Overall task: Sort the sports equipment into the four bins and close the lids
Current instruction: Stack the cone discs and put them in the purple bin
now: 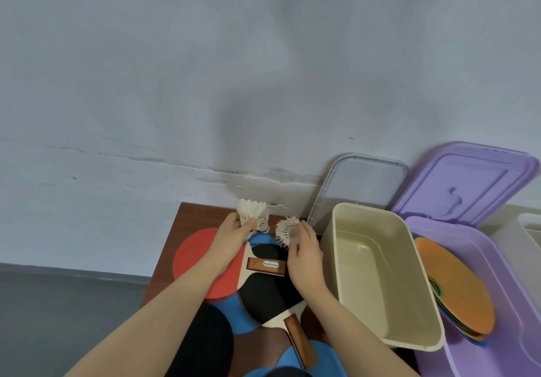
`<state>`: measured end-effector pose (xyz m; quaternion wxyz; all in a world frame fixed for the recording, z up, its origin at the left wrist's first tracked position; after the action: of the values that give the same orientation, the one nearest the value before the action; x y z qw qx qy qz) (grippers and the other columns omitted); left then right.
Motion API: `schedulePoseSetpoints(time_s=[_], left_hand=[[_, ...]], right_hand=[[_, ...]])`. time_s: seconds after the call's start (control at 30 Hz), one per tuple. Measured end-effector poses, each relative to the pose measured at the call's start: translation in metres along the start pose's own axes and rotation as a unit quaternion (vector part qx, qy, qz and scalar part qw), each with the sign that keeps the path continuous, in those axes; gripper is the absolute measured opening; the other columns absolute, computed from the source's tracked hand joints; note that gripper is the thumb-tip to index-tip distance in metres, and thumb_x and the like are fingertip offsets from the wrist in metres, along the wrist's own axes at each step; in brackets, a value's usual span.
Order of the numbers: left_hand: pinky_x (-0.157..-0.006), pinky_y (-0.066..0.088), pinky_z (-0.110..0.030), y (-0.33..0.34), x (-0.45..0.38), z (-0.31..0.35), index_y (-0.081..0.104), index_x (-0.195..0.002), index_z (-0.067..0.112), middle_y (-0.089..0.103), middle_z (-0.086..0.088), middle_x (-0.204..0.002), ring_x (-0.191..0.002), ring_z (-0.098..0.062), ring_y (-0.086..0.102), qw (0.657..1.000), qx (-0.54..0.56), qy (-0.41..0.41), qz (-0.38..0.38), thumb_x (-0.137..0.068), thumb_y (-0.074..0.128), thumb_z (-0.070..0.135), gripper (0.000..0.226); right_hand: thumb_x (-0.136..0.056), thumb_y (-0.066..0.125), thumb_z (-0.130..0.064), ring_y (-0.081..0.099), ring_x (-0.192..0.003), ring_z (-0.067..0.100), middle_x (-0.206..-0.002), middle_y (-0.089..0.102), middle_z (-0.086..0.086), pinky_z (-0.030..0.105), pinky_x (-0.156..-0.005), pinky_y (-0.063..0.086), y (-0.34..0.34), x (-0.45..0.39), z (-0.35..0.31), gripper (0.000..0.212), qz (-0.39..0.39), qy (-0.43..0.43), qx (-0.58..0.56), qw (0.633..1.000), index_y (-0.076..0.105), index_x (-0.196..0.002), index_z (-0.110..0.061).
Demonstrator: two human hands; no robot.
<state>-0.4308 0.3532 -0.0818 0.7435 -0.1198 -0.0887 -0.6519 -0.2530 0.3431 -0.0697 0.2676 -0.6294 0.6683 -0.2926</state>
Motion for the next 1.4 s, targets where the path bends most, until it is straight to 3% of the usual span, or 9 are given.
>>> schedulePoseSetpoints(time_s=[0.13, 0.43, 0.57, 0.67, 0.73, 0.87, 1.07, 1.2, 1.4], left_hand=[[-0.093, 0.049, -0.037, -0.011, 0.025, 0.012, 0.053, -0.105, 0.021, 0.066, -0.002, -0.106, -0.099, -0.013, 0.063, 1.000, 0.026, 0.012, 0.010, -0.093, 0.054, 0.030, 0.015], [-0.076, 0.047, -0.021, -0.015, 0.110, 0.052, 0.056, -0.107, 0.016, 0.069, -0.003, -0.100, -0.091, -0.009, 0.066, 0.995, 0.050, 0.086, 0.029, -0.094, 0.052, 0.028, 0.018], [-0.080, 0.048, -0.024, -0.002, 0.140, 0.069, 0.057, -0.105, 0.016, 0.069, -0.005, -0.097, -0.092, -0.013, 0.066, 0.991, 0.063, 0.114, 0.018, -0.093, 0.053, 0.026, 0.016], [-0.082, 0.048, -0.027, 0.020, 0.155, 0.081, 0.057, -0.106, 0.016, 0.069, -0.006, -0.096, -0.091, -0.013, 0.066, 0.989, 0.078, 0.125, -0.007, -0.093, 0.053, 0.025, 0.017], [-0.088, 0.049, -0.033, 0.042, 0.161, 0.088, 0.058, -0.107, 0.013, 0.070, -0.007, -0.096, -0.092, -0.016, 0.066, 0.987, 0.087, 0.132, -0.024, -0.092, 0.054, 0.025, 0.019], [-0.092, 0.049, -0.039, 0.102, 0.173, 0.103, 0.059, -0.100, 0.012, 0.069, -0.009, -0.093, -0.093, -0.022, 0.066, 0.983, 0.106, 0.141, -0.050, -0.092, 0.055, 0.023, 0.015], [-0.088, 0.049, -0.038, 0.216, 0.191, 0.132, 0.061, -0.096, 0.008, 0.069, -0.008, -0.081, -0.081, -0.017, 0.065, 0.976, 0.117, 0.155, -0.097, -0.093, 0.055, 0.020, 0.014], [-0.083, 0.050, -0.033, 0.299, 0.196, 0.143, 0.059, -0.096, 0.005, 0.067, -0.006, -0.079, -0.075, -0.015, 0.066, 0.973, 0.130, 0.151, -0.113, -0.093, 0.054, 0.019, 0.015], [-0.079, 0.051, -0.037, 0.427, 0.197, 0.150, 0.059, -0.093, 0.005, 0.068, -0.005, -0.071, -0.072, -0.019, 0.064, 0.972, 0.160, 0.133, -0.112, -0.093, 0.054, 0.016, 0.012]], right_hand=[[-0.097, 0.041, -0.010, 0.026, -0.138, 0.012, -0.150, 0.031, -0.001, 0.022, -0.110, 0.016, -0.016, 0.019, -0.019, 0.044, 0.000, -0.045, -0.034, 0.998, 0.037, -0.141, -0.011], [-0.094, 0.051, -0.011, 0.041, -0.126, 0.008, -0.137, 0.046, -0.001, 0.013, -0.103, 0.026, -0.059, 0.086, -0.040, 0.039, 0.012, -0.128, -0.089, 0.988, 0.049, -0.133, -0.010], [-0.089, 0.059, -0.011, 0.041, -0.119, 0.000, -0.129, 0.049, -0.009, -0.002, -0.094, 0.023, -0.091, 0.110, -0.037, 0.042, 0.041, -0.151, -0.099, 0.983, 0.052, -0.130, -0.014], [-0.086, 0.063, -0.012, 0.042, -0.117, 0.000, -0.126, 0.048, -0.012, 0.007, -0.099, 0.030, -0.125, 0.124, -0.023, 0.044, 0.078, -0.149, -0.097, 0.981, 0.053, -0.128, -0.017], [-0.085, 0.065, -0.011, 0.046, -0.116, 0.006, -0.124, 0.052, -0.008, 0.019, -0.099, 0.036, -0.154, 0.131, -0.009, 0.042, 0.118, -0.152, -0.092, 0.977, 0.055, -0.125, -0.015], [-0.086, 0.065, -0.014, 0.049, -0.110, 0.004, -0.119, 0.055, -0.008, 0.008, -0.092, 0.035, -0.206, 0.139, 0.025, 0.036, 0.163, -0.144, -0.088, 0.972, 0.058, -0.121, -0.016], [-0.086, 0.066, -0.016, 0.057, -0.100, 0.013, -0.108, 0.060, -0.005, 0.030, -0.089, 0.046, -0.291, 0.134, 0.088, 0.027, 0.222, -0.128, -0.102, 0.961, 0.063, -0.112, -0.012], [-0.087, 0.065, -0.017, 0.055, -0.094, 0.006, -0.104, 0.054, -0.020, 0.023, -0.086, 0.044, -0.351, 0.126, 0.144, 0.025, 0.238, -0.122, -0.135, 0.954, 0.060, -0.111, -0.018], [-0.085, 0.067, -0.014, 0.055, -0.091, 0.010, -0.104, 0.055, -0.009, 0.021, -0.082, 0.044, -0.449, 0.112, 0.229, 0.027, 0.296, -0.117, -0.145, 0.937, 0.062, -0.111, -0.012]])
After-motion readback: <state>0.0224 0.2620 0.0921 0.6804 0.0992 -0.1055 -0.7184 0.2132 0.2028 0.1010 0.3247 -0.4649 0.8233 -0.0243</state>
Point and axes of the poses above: each hand's wrist, its own x-axis away from the middle knuckle, its own y-axis out of the palm, z = x × y, the point moved 7 cm from there along -x, towards the middle knuckle
